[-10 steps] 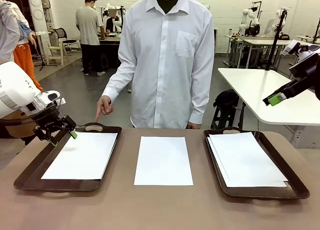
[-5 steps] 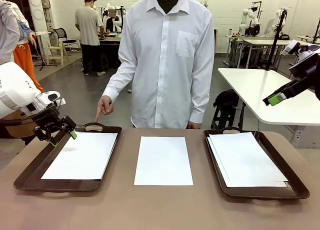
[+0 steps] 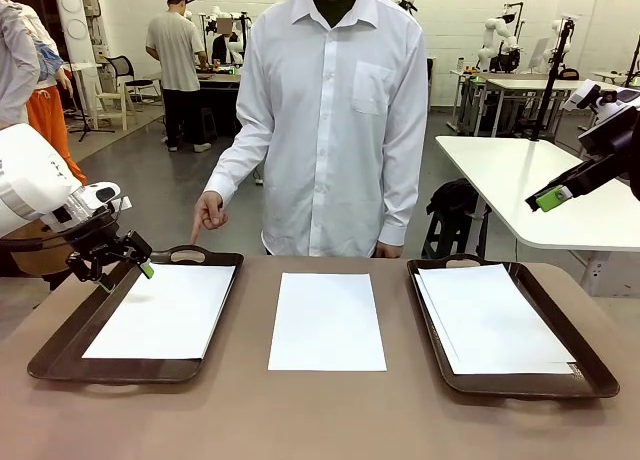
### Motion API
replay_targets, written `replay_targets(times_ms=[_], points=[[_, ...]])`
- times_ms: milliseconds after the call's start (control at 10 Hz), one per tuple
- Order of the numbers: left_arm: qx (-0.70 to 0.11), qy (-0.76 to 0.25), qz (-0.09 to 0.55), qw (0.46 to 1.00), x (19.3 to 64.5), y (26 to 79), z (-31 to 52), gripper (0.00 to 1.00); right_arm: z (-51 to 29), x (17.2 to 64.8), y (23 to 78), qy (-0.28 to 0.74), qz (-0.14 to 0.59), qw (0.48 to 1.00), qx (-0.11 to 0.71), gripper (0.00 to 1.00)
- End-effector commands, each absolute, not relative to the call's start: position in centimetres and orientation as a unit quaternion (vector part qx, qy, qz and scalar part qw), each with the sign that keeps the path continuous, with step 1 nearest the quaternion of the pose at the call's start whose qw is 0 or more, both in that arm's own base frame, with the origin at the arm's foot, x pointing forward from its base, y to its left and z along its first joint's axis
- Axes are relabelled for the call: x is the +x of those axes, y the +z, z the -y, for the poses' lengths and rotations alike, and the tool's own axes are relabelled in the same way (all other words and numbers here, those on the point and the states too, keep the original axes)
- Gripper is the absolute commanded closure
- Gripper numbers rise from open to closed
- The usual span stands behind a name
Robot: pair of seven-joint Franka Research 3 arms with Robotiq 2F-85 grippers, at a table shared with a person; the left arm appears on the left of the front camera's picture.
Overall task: Sort the A4 documents.
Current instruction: Receive the A4 Paper.
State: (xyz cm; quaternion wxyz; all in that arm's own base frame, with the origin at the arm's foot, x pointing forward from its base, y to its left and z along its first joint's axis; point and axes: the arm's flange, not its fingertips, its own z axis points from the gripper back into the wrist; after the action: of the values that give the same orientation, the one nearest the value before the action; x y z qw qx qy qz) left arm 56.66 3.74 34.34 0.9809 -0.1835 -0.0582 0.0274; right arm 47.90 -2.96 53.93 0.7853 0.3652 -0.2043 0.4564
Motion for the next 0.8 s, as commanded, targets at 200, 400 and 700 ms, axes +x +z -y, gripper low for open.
replay_targets(times_ms=[200,400,700], points=[[-0.179,0.024,0.059,0.982,56.9,34.4,-4.0,0.00,2.8,47.9,53.9,0.457,0.204,0.784,0.366,0.00],[-0.130,0.078,0.037,0.988,57.3,34.3,-2.7,0.00,2.8,47.9,53.9,0.457,0.204,0.784,0.366,0.00],[-0.095,0.018,0.101,0.990,54.4,38.7,0.5,0.00,2.8,47.9,53.9,0.457,0.204,0.784,0.366,0.00]])
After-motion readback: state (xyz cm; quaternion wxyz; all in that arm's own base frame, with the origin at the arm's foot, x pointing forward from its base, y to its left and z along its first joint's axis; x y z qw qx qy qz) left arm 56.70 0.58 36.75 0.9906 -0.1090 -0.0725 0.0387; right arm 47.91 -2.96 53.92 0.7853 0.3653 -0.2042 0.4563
